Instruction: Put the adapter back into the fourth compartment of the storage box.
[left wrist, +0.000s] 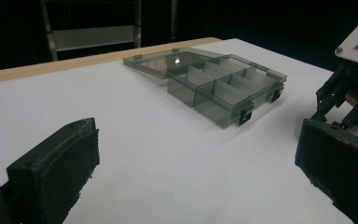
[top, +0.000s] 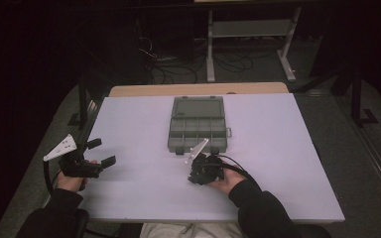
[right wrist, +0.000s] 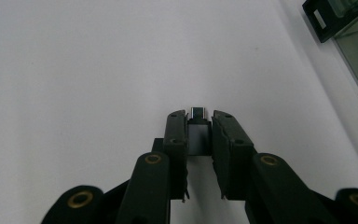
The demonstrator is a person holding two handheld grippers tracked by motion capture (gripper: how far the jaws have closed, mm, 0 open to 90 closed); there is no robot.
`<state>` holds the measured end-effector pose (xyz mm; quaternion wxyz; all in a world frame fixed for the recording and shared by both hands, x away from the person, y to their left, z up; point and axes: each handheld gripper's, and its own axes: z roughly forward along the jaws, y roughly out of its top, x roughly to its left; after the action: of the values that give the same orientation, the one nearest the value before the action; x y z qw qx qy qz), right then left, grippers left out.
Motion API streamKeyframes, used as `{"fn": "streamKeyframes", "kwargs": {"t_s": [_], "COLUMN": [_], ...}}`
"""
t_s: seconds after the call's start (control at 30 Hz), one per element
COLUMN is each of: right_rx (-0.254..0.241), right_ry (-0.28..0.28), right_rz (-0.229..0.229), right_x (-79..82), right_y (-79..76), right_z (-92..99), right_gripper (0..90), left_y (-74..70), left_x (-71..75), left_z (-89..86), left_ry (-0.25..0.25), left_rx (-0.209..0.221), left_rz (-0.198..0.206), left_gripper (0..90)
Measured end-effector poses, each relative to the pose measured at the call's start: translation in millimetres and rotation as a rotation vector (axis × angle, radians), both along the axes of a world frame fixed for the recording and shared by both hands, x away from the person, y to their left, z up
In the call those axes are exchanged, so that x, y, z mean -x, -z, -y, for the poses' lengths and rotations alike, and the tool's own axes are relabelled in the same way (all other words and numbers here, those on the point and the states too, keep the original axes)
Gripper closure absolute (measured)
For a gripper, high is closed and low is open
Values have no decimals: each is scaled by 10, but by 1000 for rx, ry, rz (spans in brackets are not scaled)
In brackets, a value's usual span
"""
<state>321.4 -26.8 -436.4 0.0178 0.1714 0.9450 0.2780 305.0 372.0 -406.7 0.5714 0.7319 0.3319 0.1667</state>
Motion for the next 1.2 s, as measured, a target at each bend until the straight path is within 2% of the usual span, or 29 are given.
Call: {"fn": "streamKeyframes", "kwargs": {"t_s": [0.27, 0.8, 0.87, 1.2], "right_rx": [0, -44, -62, -91], "right_ry": [4, 32, 44, 67], "right_rz": [6, 19, 31, 55], "right_x": [-1, -30, -41, -48], "right_y": [-13, -138, -195, -312], "right_z": [8, 100, 146, 237], "right_gripper": [750, 750, 750, 749], "left_y": [0, 1, 1, 1], "left_x": [-1, 0, 0, 2], "left_z": [-1, 0, -2, -2], "left_ry": [0, 0, 2, 2], "left_rx": [2, 5, 4, 5], "left_rz": [0, -1, -1, -1], "left_gripper": [0, 0, 0, 0]}}
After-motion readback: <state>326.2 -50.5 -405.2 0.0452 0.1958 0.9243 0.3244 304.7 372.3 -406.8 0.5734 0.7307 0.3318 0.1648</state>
